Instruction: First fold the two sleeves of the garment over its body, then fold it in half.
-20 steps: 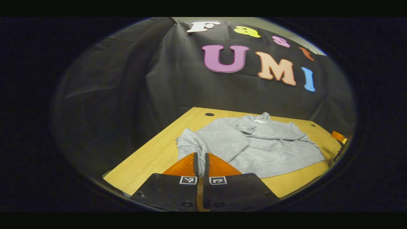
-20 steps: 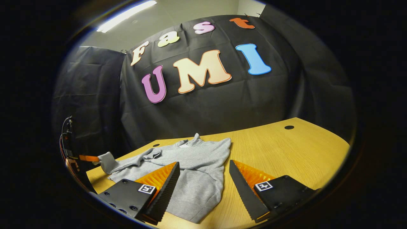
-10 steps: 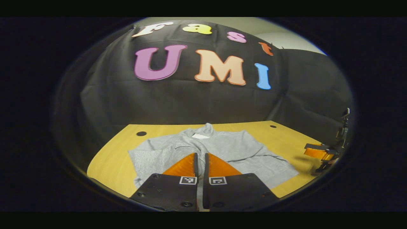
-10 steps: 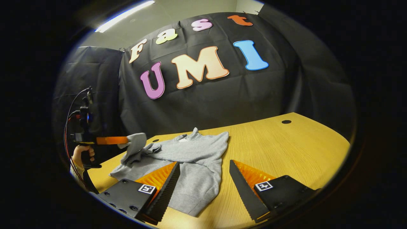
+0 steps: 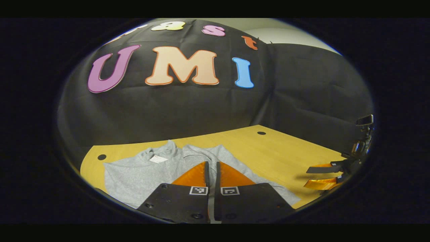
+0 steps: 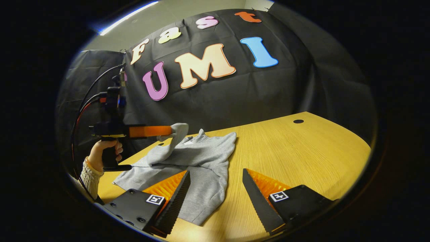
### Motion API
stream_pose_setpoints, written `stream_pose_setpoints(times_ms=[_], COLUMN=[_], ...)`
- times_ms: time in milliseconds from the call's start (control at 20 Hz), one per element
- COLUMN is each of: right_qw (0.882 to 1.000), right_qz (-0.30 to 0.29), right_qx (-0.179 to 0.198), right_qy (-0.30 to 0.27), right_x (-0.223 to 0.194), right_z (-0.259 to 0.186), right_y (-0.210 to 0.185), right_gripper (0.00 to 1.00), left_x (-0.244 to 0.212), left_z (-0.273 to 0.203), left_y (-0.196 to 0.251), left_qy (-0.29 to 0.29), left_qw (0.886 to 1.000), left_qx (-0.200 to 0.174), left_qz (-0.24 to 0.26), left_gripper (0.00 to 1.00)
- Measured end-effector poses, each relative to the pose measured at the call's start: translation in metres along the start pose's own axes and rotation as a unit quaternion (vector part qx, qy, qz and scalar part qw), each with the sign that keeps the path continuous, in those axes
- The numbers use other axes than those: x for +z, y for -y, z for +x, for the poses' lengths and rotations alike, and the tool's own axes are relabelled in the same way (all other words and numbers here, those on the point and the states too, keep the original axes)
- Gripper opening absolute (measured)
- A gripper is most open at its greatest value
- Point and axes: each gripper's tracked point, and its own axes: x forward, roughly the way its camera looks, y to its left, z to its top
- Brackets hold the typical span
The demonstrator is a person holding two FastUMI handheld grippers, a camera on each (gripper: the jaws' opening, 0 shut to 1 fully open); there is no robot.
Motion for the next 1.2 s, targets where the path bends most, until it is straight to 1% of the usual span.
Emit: stream_pose_setpoints(times_ms=[100, 150, 200, 300, 500, 550, 600, 700, 750, 800, 850, 900, 950, 1050, 1200], right_qw=[1.000, 1.000, 1.000, 1.000, 1.000, 1.000, 1.000, 1.000, 1.000, 1.000, 1.000, 1.000, 1.000, 1.000, 1.000], right_qz=[0.001, 0.003, 0.004, 0.006, 0.005, 0.005, 0.006, 0.006, 0.006, 0.007, 0.009, 0.009, 0.006, 0.001, -0.011], right_qx=[-0.006, -0.009, -0.012, -0.018, -0.027, -0.028, -0.029, -0.028, -0.027, -0.025, -0.020, -0.017, -0.011, -0.005, 0.006], right_qy=[-0.001, 0.000, -0.001, -0.002, -0.004, -0.006, -0.007, -0.006, -0.006, -0.006, -0.007, -0.007, -0.009, -0.015, -0.025], right_x=[0.000, 0.000, 0.000, 0.001, 0.000, -0.001, -0.001, -0.001, -0.001, -0.001, 0.000, -0.001, -0.002, -0.003, -0.006], right_z=[-0.001, -0.002, -0.003, -0.004, -0.008, -0.007, -0.008, -0.009, -0.010, -0.010, -0.009, -0.010, -0.011, -0.011, -0.015], right_y=[0.006, 0.008, 0.011, 0.016, 0.023, 0.023, 0.023, 0.022, 0.020, 0.017, 0.012, 0.009, 0.001, -0.007, -0.023], right_gripper=[0.97, 0.97, 0.97, 0.97, 0.97, 0.97, 0.97, 0.97, 0.97, 0.97, 0.97, 0.97, 0.97, 0.97, 0.97], left_x=[-0.002, -0.005, -0.009, -0.018, -0.033, -0.034, -0.035, -0.035, -0.032, -0.026, -0.016, -0.017, -0.012, -0.010, -0.025], left_z=[0.022, 0.031, 0.038, 0.053, 0.066, 0.069, 0.069, 0.069, 0.066, 0.065, 0.066, 0.050, 0.035, 0.012, -0.034], left_y=[0.009, 0.014, 0.017, 0.022, 0.025, 0.025, 0.025, 0.030, 0.032, 0.026, 0.014, 0.006, -0.004, -0.020, -0.053], left_qy=[-0.006, -0.010, -0.016, -0.031, -0.040, -0.040, -0.041, -0.038, -0.031, -0.018, -0.013, -0.008, -0.003, 0.003, -0.006], left_qw=[1.000, 1.000, 0.999, 0.999, 0.999, 0.999, 0.999, 0.999, 0.999, 1.000, 1.000, 0.999, 0.999, 0.999, 0.997], left_qx=[0.001, 0.002, 0.002, 0.002, 0.003, 0.003, 0.003, -0.012, -0.017, -0.010, 0.008, 0.023, 0.031, 0.042, 0.069], left_qz=[0.014, 0.021, 0.029, 0.037, 0.029, 0.028, 0.026, 0.020, 0.016, 0.015, 0.022, 0.028, 0.028, 0.025, 0.017], left_gripper=[0.00, 0.02, 0.00, 0.00, 0.00, 0.02, 0.02, 0.05, 0.29, 0.52, 0.76, 0.99, 0.95, 0.95, 0.95])
